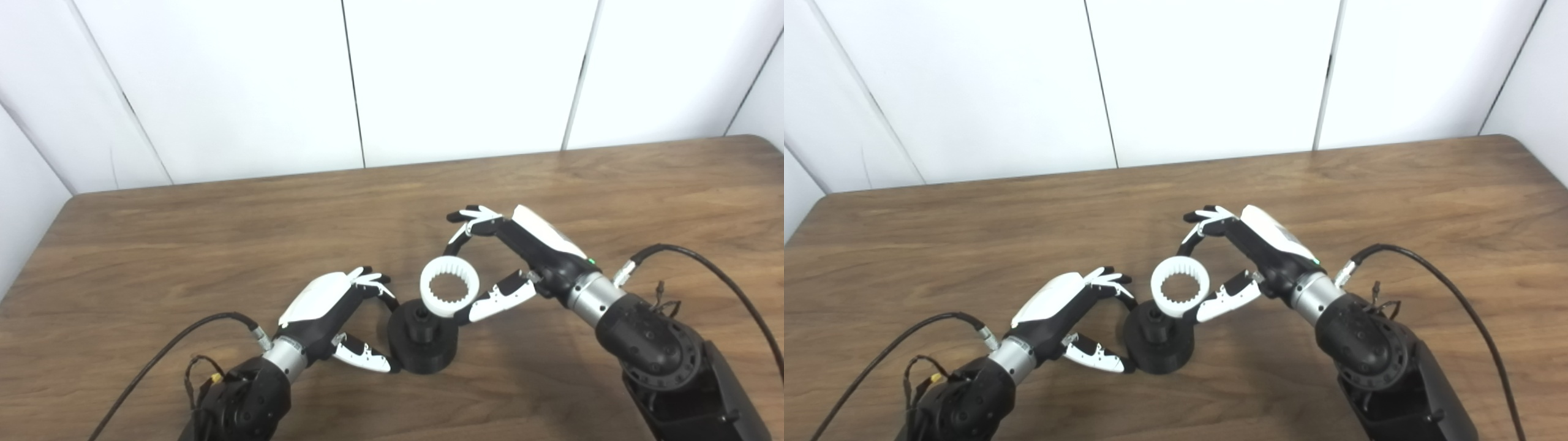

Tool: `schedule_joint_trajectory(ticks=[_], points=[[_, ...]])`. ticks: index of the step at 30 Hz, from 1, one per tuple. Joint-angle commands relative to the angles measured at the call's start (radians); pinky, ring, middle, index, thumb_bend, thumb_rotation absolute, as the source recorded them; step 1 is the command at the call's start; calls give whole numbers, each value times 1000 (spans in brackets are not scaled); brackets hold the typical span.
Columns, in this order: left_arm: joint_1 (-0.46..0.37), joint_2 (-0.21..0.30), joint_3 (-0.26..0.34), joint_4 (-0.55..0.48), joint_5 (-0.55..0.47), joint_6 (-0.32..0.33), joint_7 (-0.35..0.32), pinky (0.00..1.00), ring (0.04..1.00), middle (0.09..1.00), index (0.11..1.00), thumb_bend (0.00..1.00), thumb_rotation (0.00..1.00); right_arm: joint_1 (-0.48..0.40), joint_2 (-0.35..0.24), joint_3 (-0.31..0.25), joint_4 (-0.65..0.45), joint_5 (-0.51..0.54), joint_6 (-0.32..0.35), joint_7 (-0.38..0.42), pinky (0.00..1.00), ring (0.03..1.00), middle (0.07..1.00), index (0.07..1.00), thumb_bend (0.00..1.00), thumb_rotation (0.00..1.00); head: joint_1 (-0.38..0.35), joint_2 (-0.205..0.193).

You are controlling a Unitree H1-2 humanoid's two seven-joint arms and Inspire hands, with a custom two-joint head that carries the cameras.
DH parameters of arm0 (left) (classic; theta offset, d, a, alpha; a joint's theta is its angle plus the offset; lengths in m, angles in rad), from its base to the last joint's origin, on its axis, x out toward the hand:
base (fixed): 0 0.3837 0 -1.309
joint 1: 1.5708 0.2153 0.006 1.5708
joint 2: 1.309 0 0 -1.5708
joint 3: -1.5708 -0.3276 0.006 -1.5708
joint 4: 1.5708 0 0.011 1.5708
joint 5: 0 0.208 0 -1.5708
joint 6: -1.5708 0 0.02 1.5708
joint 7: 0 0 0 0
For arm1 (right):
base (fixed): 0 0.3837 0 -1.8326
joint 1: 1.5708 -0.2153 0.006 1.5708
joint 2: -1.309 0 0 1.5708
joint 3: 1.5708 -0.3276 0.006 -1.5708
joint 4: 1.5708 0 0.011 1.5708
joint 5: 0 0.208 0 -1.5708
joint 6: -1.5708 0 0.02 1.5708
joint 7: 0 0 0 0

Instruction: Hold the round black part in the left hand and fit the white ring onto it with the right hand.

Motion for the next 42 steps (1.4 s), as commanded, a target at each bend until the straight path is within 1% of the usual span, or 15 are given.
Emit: schedule_joint_trajectory(ticks=[1, 6, 11, 15, 22, 26, 30, 37, 42], points=[[-23, -1, 1, 2, 7, -5, 17, 912, 992, 911, 635, 913, 206, -29, 7, 1, -30, 0, -10, 0, 918, 986, 897, 490, 523, 159, 0, 2], [-25, 0, -1, 0, 7, 0, 12, 915, 999, 915, 638, 907, 210, -27, 8, 24, -19, -16, -21, -5, 898, 974, 891, 490, 522, 162, 2, 3], [-29, 2, -2, -8, 10, 11, 0, 916, 1000, 920, 641, 903, 222, -27, 18, 31, -7, -19, -12, -6, 891, 976, 895, 490, 522, 161, 1, 3], [-26, 1, -1, -6, 12, 5, 8, 916, 999, 917, 638, 904, 226, -25, 26, 36, 5, -23, -9, -6, 875, 973, 894, 491, 523, 160, 1, 3], [-26, 3, -2, -18, 13, 16, -8, 914, 1000, 922, 645, 896, 218, -23, 34, 37, 17, -21, -19, -10, 882, 973, 892, 490, 522, 162, 7, 6], [-24, -1, 0, -18, 15, 10, 0, 912, 997, 915, 638, 905, 207, -24, 37, 33, 23, -15, -21, -12, 884, 978, 896, 491, 523, 161, 7, 6], [-27, 1, -1, -23, 17, 17, -13, 919, 1000, 922, 641, 899, 215, -25, 38, 36, 33, -16, -30, -14, 873, 973, 894, 491, 523, 160, 9, 8], [-23, -8, 2, -27, 26, 19, -3, 909, 997, 915, 633, 909, 225, -24, 40, 33, 55, -8, -43, -19, 876, 970, 891, 491, 523, 159, 11, 10], [-24, -8, -1, -22, 30, 18, -5, 920, 1000, 918, 633, 905, 226, -21, 42, 37, 62, -7, -48, -21, 877, 969, 889, 491, 523, 160, 10, 9]])
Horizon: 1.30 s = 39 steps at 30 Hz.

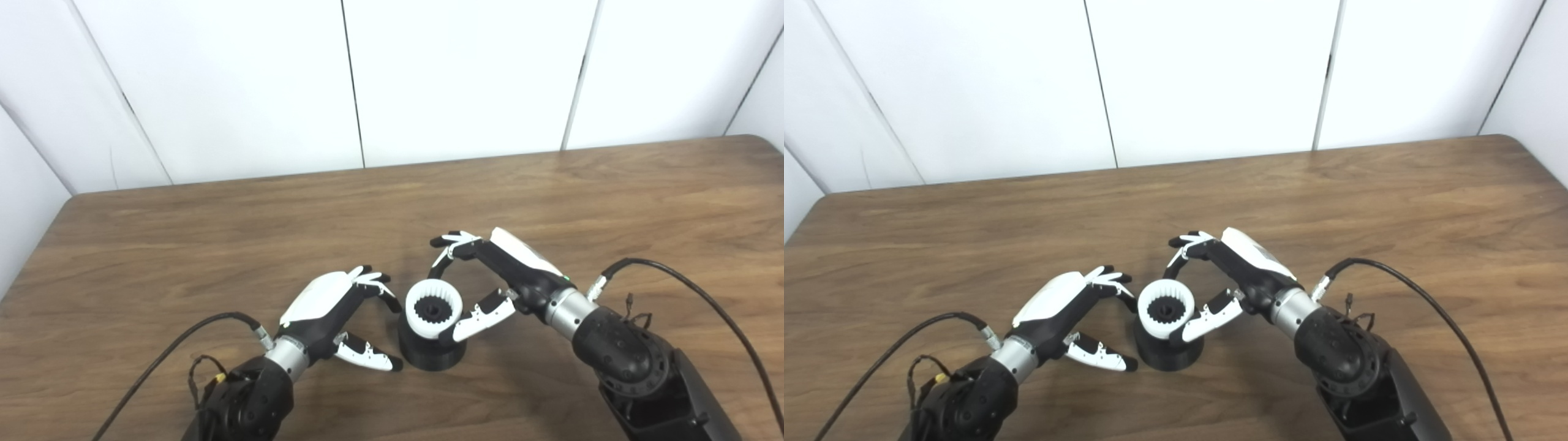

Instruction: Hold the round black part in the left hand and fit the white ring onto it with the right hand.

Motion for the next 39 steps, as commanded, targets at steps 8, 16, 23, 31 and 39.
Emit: schedule_joint_trajectory(ticks=[8, 16, 23, 31, 39], points=[[-25, 1, 1, -21, 1, 9, -1, 917, 999, 918, 635, 905, 229, -29, 10, 6, -6, -2, -40, -19, 877, 965, 884, 491, 523, 161, 1, 3], [-27, 3, 2, -24, -1, 13, -6, 920, 1000, 923, 639, 900, 228, -31, 6, 12, -9, -8, -34, -16, 880, 966, 884, 491, 522, 161, 3, 5], [-27, 4, 2, -25, -1, 14, -6, 922, 1000, 923, 637, 904, 234, -30, 4, 6, -9, -1, -33, -15, 882, 969, 887, 490, 523, 160, 3, 5], [-29, 6, 4, -32, -2, 19, -11, 918, 1000, 923, 637, 908, 241, -26, -4, 3, -5, 4, -33, -15, 875, 971, 890, 491, 523, 159, 6, 14], [-34, 12, 4, -41, -3, 31, -25, 923, 1000, 927, 644, 906, 244, -18, -7, 0, 0, 7, -31, -15, 876, 976, 892, 491, 523, 159, 9, 18]])
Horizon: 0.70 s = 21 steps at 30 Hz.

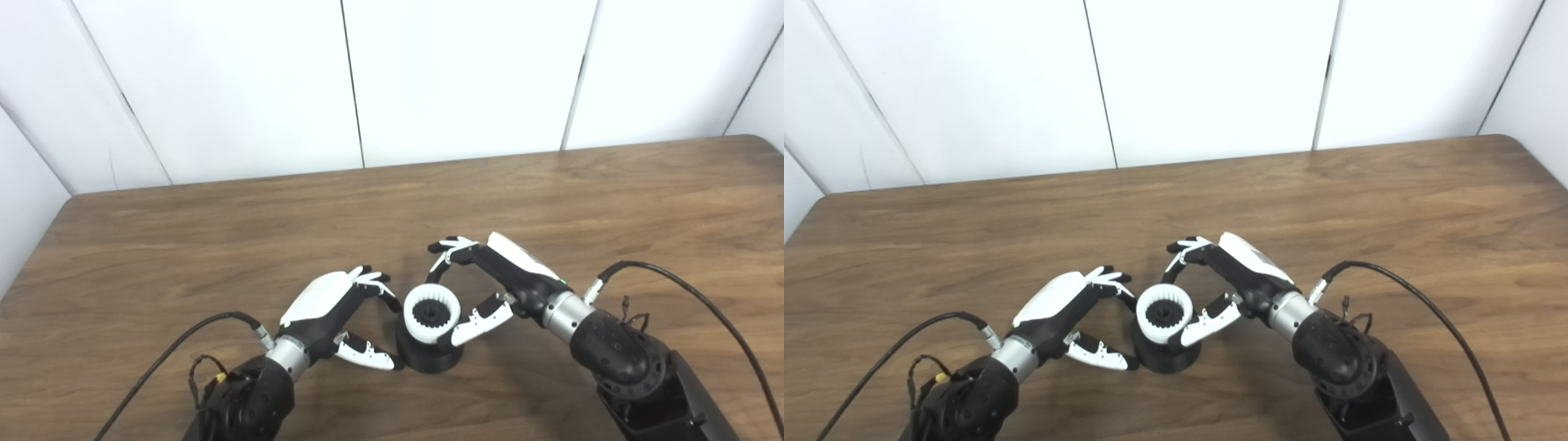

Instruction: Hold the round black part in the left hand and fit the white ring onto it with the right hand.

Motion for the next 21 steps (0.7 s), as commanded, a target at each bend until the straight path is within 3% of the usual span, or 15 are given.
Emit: schedule_joint_trajectory(ticks=[1, 21], points=[[-33, 13, 4, -30, -1, 5, -7, 920, 1000, 927, 644, 906, 244, -24, -5, -12, -20, -2, -28, -14, 876, 976, 892, 491, 523, 159, -1, 1], [-32, 14, 12, -44, -2, 10, -20, 913, 1000, 925, 640, 906, 242, -9, -10, -16, -18, -1, -26, -14, 883, 968, 887, 491, 523, 161, -1, 13]])
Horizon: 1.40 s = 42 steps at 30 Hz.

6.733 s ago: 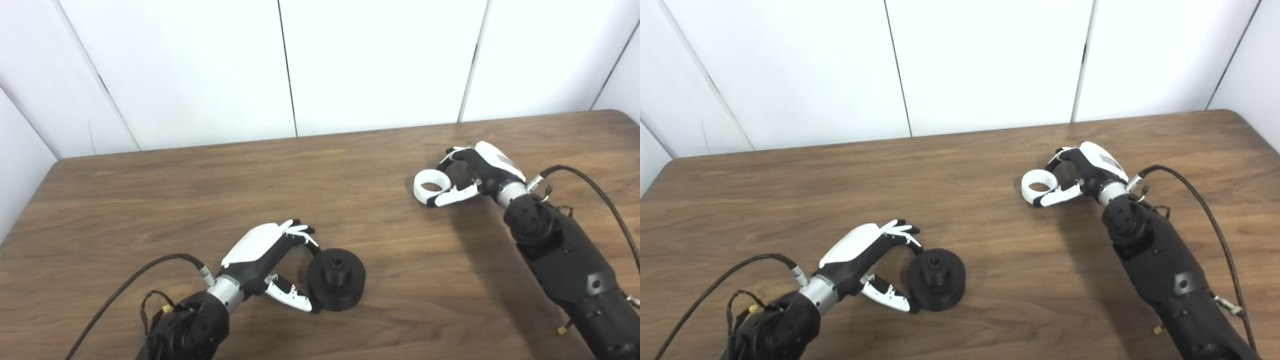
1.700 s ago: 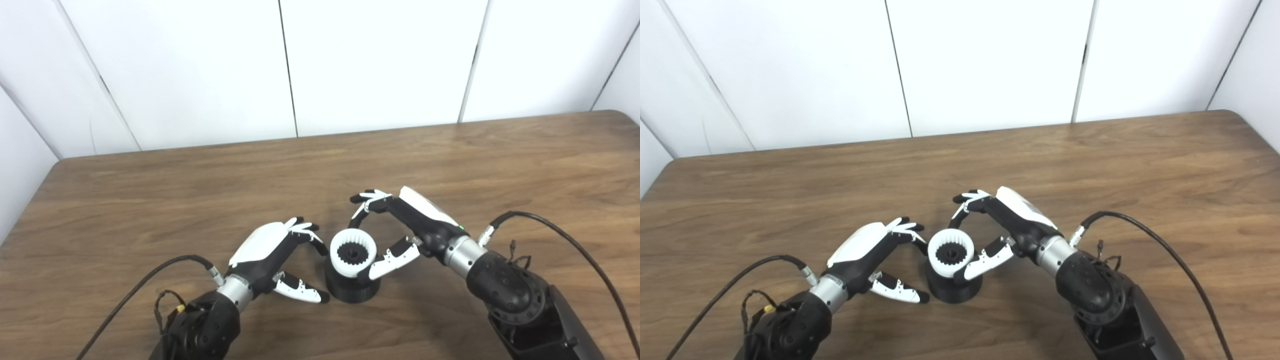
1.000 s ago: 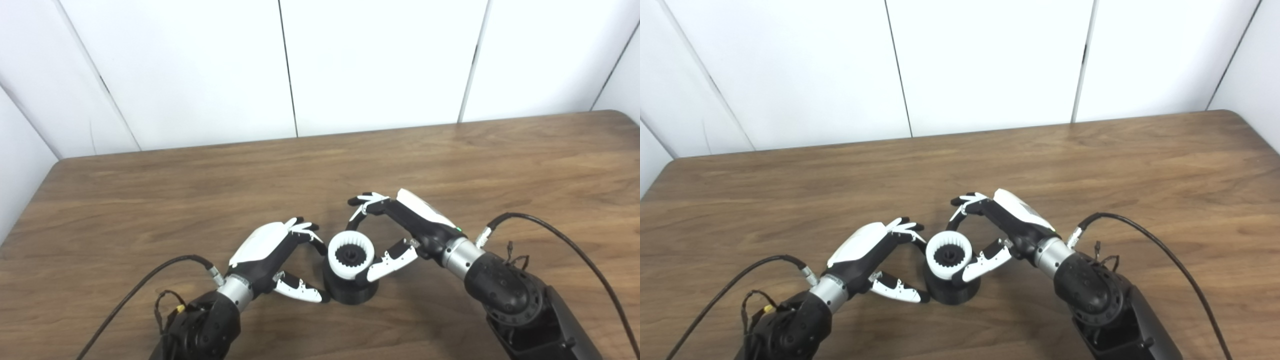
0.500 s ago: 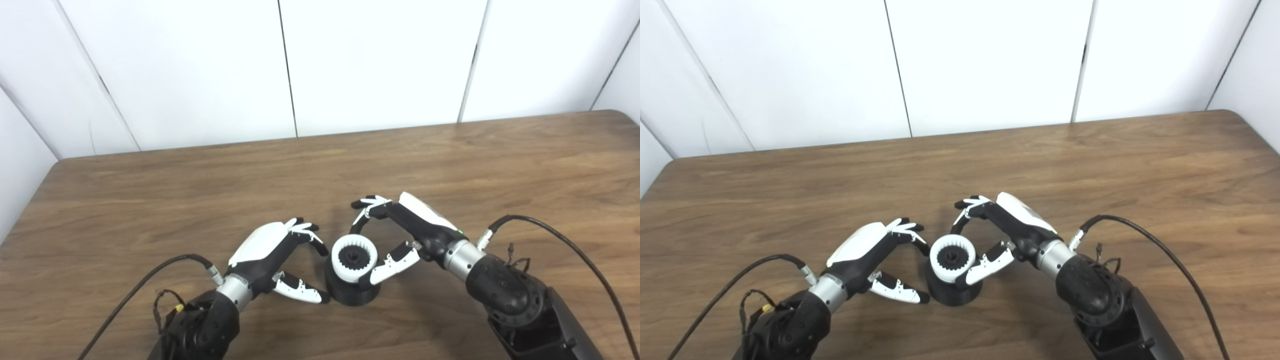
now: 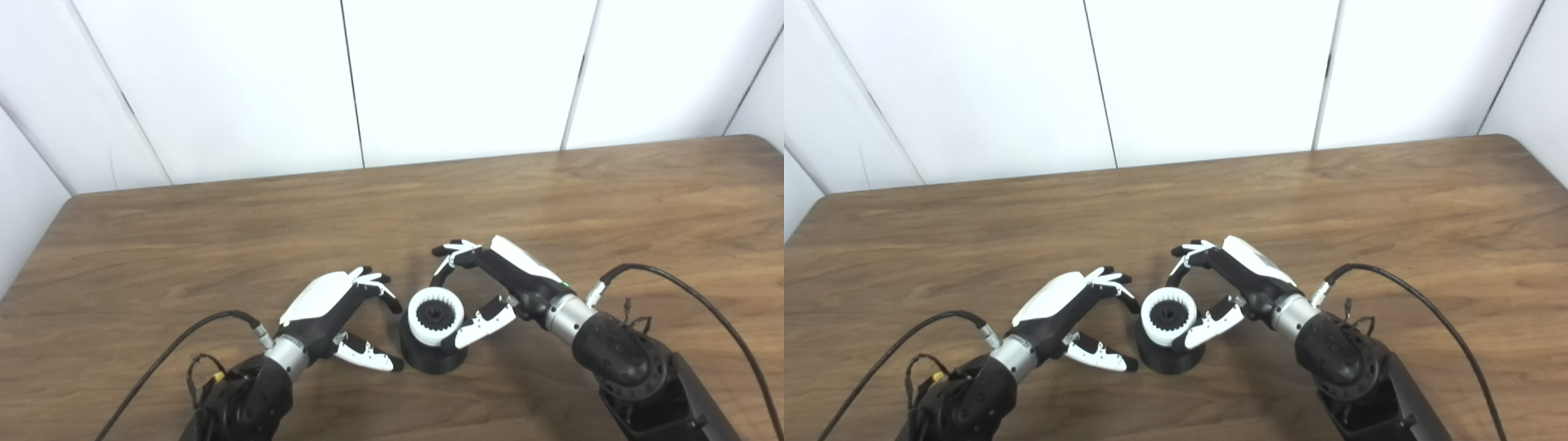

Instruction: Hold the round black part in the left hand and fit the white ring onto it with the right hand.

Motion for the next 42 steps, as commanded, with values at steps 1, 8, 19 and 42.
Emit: schedule_joint_trajectory(ticks=[1, 8, 19, 42], points=[[-28, 10, 9, -32, -2, 5, 4, 912, 1000, 924, 639, 906, 242, -16, -6, -11, -17, 1, -28, -14, 885, 968, 886, 491, 523, 161, 0, 1], [-27, 10, 7, -38, 0, 12, -3, 913, 1000, 925, 639, 908, 241, -7, 0, -6, 7, -3, -46, -26, 887, 965, 883, 492, 522, 162, 2, 3], [-28, 7, 0, -32, 4, 10, 1, 921, 1000, 926, 655, 910, 256, -11, 4, -4, 11, 0, -41, -22, 864, 963, 882, 655, 966, 371, 8, 1], [-10, -6, -3, -20, 9, -6, 41, 907, 991, 910, 694, 955, 302, -8, -2, -23, -4, 3, -29, -16, 852, 952, 901, 746, 1000, 443, 11, -7]])
